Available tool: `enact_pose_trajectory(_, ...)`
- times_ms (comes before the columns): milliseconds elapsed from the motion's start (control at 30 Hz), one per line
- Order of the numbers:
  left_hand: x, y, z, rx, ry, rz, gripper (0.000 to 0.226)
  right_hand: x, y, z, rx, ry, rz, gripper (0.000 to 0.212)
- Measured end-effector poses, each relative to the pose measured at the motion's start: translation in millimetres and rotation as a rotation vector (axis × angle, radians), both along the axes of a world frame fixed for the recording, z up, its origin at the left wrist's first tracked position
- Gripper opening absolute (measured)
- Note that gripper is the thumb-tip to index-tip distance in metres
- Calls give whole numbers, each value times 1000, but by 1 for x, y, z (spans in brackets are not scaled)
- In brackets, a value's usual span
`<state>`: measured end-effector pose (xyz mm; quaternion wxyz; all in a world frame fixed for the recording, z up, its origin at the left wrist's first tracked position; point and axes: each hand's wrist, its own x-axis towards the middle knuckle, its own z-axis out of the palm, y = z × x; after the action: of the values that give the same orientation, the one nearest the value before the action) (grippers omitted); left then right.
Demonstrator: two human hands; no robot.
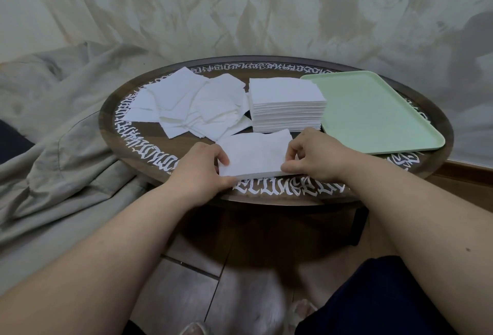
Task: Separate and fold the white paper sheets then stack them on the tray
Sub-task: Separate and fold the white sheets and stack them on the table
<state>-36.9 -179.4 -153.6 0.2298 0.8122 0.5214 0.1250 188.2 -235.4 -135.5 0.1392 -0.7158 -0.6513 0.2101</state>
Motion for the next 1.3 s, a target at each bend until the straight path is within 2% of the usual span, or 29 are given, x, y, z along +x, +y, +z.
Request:
enact_pose_trajectory(133,-1,0,-1,-10,6,2,35,-1,3,-5,-25,-69,27,23)
enact_pose_trajectory(233,1,0,-2,-5,-53,11,39,0,3,-2,0,-86,7,16)
enact_pose_trajectory(300,1,0,-3,27,-47,16,41,-1,3,1,91,-140,-38,5)
enact_pose_trajectory(367,1,1,-5,46,37,6,47,-2,4,1,159,-164,-49,14)
enact_pose_trajectory(433,2,1,-5,43,116,-9,50,-4,5,-3,98,-218,-8,25)
enact_pose_trajectory(500,2,0,-5,31,123,-5,51,-7,5,-6,44,-266,9,28)
enact_pose_trajectory(667,-1,0,7,42,-20,90,54,-21,2,7,206,-176,-41,34)
enact_pose_trajectory(833,-15,13,20,56,-166,226,49,-64,25,25,340,-69,62,38)
enact_pose_trajectory(933,-27,30,25,61,-162,251,48,-87,54,29,323,-39,109,44)
enact_pose_trajectory(1100,-46,84,30,119,-40,238,47,-106,115,22,236,-7,75,63)
enact_pose_trajectory(1300,-40,158,22,132,141,116,53,-109,184,8,40,-134,-22,78)
